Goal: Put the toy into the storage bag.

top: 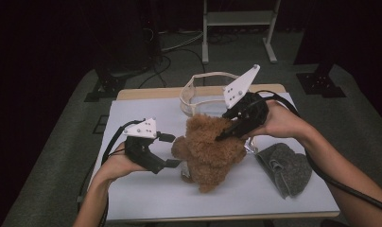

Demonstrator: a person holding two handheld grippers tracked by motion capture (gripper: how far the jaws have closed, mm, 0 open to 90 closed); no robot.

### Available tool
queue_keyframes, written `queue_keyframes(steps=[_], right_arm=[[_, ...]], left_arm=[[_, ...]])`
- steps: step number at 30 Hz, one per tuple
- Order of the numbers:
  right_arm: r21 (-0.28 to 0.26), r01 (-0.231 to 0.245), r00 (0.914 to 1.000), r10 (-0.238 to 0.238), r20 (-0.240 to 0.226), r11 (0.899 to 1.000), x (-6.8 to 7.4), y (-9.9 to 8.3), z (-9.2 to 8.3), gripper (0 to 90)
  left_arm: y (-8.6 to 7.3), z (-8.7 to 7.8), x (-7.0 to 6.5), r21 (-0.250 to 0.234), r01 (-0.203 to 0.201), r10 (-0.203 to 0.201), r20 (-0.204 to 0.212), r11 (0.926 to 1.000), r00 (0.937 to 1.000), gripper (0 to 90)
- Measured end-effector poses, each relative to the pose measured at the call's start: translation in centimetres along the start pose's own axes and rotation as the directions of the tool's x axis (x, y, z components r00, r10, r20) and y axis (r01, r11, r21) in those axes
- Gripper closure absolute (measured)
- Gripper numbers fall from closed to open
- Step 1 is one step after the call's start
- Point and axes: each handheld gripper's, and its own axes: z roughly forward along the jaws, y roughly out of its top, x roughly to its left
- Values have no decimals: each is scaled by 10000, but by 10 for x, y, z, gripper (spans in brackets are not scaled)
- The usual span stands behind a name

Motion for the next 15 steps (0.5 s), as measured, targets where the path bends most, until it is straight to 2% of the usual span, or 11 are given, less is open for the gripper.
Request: queue_keyframes(steps=[8, 15], right_arm=[[66, -112, 9999, 113, -94, 9999, 1, 7, -8, 664], [40, -101, 9998, 102, -188, 9999, 5, 17, -16, 664]], left_arm=[[-8, -4, 2, 75, 16, -15, -153, 10000, 9999, 139], [-21, -14, 4, 56, 216, -213, -440, 9998, 9988, 123]])
